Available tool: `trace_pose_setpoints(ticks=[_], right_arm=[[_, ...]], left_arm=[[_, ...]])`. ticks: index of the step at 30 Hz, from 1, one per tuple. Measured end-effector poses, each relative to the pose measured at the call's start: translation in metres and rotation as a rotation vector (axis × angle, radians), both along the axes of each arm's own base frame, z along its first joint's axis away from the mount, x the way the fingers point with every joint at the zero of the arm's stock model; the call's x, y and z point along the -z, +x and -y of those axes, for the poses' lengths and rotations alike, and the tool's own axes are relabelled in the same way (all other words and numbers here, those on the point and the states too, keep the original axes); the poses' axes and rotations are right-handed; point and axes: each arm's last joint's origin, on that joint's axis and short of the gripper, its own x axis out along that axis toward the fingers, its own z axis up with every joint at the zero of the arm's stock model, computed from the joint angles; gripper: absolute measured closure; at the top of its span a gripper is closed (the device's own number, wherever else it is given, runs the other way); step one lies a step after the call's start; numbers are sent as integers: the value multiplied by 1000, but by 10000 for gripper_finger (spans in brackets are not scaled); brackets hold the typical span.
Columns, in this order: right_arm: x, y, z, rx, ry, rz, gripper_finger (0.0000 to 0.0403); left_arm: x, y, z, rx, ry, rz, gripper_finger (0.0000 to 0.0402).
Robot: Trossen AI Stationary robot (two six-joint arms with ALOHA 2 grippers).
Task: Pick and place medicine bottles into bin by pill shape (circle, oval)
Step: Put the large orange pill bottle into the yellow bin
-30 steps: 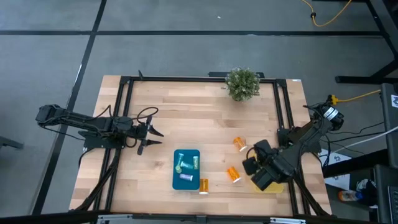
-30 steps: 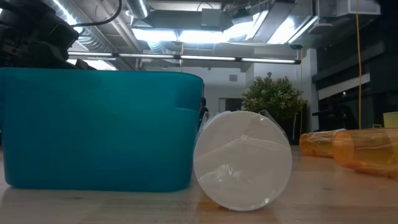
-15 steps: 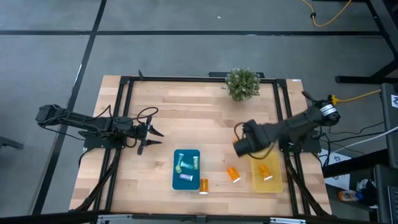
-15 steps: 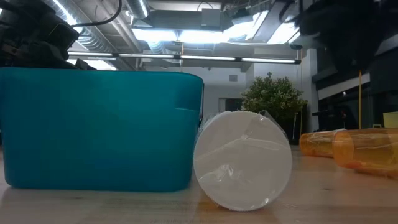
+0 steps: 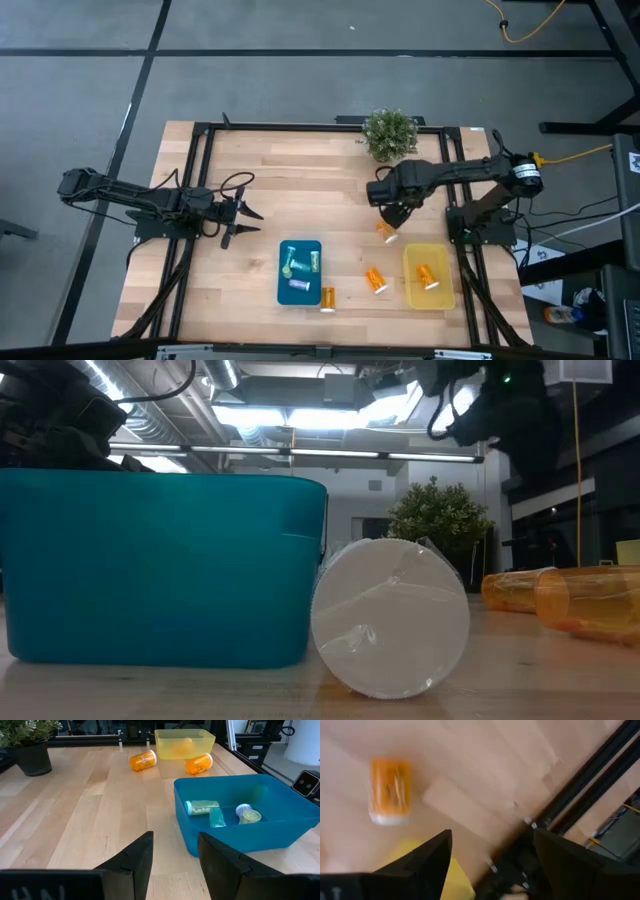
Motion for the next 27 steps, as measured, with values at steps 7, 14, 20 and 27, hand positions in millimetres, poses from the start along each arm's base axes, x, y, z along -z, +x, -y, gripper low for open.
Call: trace_pose_setpoints(ticks=[7,14,20,27], right_arm=[[-19,-41,-1,-36,-63,106,119],[12,-80,-8,180,-58,530,119],[49,-74,-17,92,112,794,119],[60,-64,-16,132,70,845,119]], left_arm=[[0,0,0,-2,-10,-5,254],[1,0,0,-6,-22,-9,254],[1,0,0,-5,-18,-8,254],[1,0,0,-5,-16,-11,254]])
